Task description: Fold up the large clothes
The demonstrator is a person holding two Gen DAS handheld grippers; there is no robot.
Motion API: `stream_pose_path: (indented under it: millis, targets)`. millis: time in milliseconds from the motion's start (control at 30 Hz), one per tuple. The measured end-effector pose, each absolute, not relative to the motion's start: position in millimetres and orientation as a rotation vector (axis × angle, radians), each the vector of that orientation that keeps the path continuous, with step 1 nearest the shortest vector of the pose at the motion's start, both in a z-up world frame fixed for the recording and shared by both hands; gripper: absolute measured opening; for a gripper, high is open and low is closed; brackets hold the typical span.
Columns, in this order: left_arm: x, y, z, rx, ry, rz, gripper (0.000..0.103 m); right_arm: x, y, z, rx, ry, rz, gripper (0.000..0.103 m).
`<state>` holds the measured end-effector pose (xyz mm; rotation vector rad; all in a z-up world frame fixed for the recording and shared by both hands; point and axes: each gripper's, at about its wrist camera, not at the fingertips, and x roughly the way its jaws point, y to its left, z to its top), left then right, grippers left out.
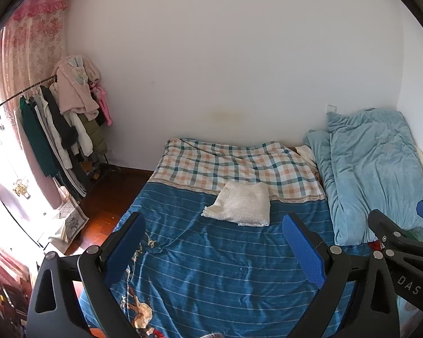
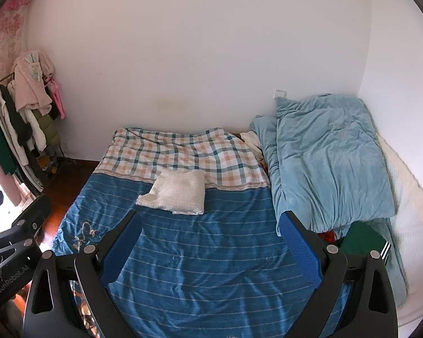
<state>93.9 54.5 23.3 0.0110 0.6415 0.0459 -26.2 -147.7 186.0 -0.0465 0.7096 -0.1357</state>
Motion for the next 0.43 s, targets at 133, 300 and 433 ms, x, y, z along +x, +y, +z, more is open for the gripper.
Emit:
stream_pose_path:
  millis: [133,300,433]
  targets:
    - [93.6,55.4,23.1,0.012,0.642,0.044,0.099,-26.2,-148.5,185.3,-0.045,0.711,-0.137,0.099]
    - [93.5,56.0,24.2,0.01,0.64,0.048,0.099,-30.8,-148.4,186.3,-0.037,0.706,-0.139,0.099]
    - [93.0,56.2,24.2,0.005,0.637,0.062,0.099,-31.3,-149.9,187.8,-0.037,0.701,-0.144,0.099]
